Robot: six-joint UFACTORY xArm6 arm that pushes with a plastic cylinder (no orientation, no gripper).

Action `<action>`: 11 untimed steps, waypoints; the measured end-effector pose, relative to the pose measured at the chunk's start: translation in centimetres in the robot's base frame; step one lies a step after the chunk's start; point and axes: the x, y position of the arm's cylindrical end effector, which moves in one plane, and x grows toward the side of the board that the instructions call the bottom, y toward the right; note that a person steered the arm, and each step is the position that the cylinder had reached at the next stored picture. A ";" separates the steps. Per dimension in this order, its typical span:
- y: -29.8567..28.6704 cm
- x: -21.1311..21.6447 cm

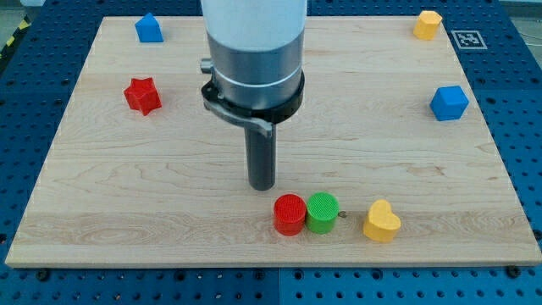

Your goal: Move the arm towards the yellow heart

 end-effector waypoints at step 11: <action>14.2 2.6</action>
